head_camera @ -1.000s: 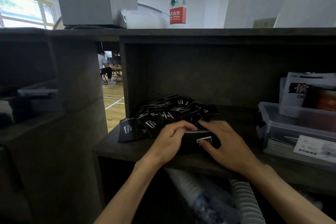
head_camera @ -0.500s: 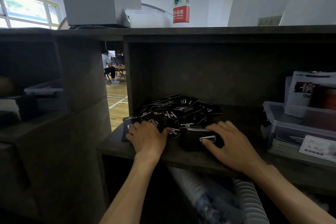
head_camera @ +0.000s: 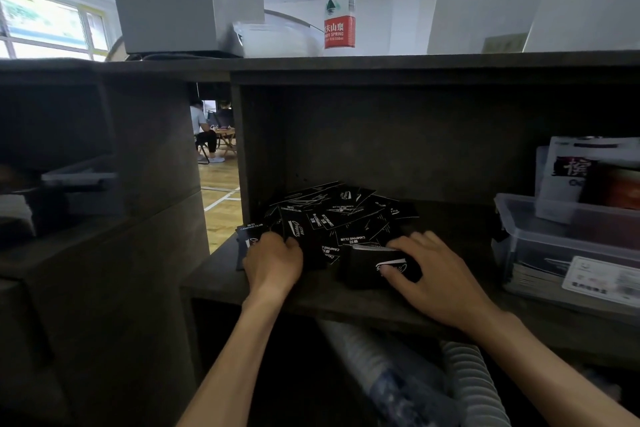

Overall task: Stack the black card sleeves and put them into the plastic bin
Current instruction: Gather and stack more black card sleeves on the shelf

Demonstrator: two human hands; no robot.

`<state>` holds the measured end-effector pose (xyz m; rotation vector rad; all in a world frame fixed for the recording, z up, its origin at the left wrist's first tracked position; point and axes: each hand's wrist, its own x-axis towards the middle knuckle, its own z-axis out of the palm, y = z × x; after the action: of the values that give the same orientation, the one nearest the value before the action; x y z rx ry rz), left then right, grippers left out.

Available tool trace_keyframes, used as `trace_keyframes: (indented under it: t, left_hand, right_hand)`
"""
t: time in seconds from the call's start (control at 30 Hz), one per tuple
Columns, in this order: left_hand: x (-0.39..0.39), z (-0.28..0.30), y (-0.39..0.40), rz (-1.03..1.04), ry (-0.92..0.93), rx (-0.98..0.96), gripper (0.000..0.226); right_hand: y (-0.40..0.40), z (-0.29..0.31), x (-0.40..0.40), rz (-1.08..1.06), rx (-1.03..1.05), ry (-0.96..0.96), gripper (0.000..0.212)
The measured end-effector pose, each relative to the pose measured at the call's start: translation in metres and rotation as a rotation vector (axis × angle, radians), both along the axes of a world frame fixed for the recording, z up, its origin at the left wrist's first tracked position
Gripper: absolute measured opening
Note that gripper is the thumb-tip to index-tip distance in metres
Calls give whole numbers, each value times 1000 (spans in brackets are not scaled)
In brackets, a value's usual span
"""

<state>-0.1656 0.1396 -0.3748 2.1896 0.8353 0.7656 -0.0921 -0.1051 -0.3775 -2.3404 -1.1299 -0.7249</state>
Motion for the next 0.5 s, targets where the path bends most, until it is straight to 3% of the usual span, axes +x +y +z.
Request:
trace_keyframes:
  t: [0.2,0.4,0.5]
  left_hand:
    - [-9,-4,-1,-88,-389,56,17]
    - [-14,3,-21,-522,-266,335,17]
    - [-14,8,-24,-580,-145,439,22]
  right_hand:
    - [-1,-1,1,21,23,32,51]
    - [-1,-3,3,5,68,70,79]
    - [0,-3,3,18,99,122,93]
